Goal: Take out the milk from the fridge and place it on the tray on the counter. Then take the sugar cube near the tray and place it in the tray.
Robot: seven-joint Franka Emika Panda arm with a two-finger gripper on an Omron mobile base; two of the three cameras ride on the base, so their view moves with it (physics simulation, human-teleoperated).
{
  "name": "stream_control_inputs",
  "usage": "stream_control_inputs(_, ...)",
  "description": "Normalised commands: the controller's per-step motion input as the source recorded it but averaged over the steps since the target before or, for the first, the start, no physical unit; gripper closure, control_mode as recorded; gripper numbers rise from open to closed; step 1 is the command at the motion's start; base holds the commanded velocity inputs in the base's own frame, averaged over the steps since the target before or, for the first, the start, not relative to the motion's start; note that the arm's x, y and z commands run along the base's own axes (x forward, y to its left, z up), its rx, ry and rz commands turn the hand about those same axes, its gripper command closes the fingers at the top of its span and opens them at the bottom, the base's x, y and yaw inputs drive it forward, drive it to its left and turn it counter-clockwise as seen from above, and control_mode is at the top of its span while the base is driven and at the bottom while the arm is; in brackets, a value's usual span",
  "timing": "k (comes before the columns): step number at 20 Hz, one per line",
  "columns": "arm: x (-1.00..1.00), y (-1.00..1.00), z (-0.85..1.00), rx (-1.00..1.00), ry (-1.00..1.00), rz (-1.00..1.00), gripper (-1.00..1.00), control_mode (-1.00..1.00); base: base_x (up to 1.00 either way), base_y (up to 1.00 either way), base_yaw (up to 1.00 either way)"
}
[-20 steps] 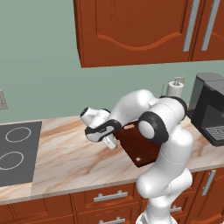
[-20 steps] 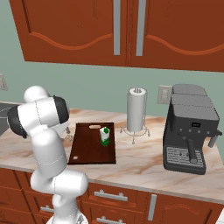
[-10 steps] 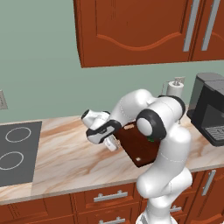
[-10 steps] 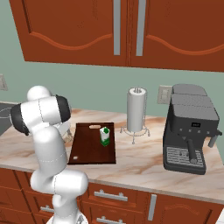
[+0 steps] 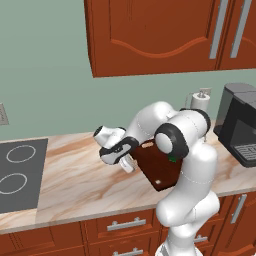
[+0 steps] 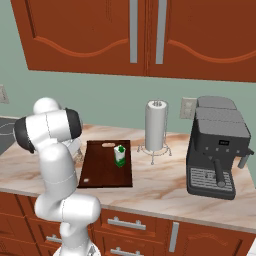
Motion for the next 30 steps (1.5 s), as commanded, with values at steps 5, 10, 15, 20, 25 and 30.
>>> stream_control_inputs(5,0.00,-0.10,-0.15,0.00,0.00,0.00,1.00,-1.00,0.00,0.00,0.00)
stream_control_inputs(10,0.00,-0.24,-0.20,0.00,0.02,0.00,1.00,-1.00,0.00,0.00,0.00)
stream_control_inputs(15,0.00,0.03,-0.13,-0.01,0.07,0.00,1.00,-1.00,0.00,0.00,0.00)
stream_control_inputs(20,-0.19,0.00,0.02,0.00,0.00,0.00,1.00,-1.00,0.00,0.00,0.00)
stream_control_inputs(25,-0.47,-0.04,0.26,0.00,-0.02,0.00,1.00,-1.00,0.00,0.00,0.00)
stream_control_inputs(30,-0.59,0.00,0.44,0.00,-0.11,0.00,1.00,-1.00,0.00,0.00,0.00)
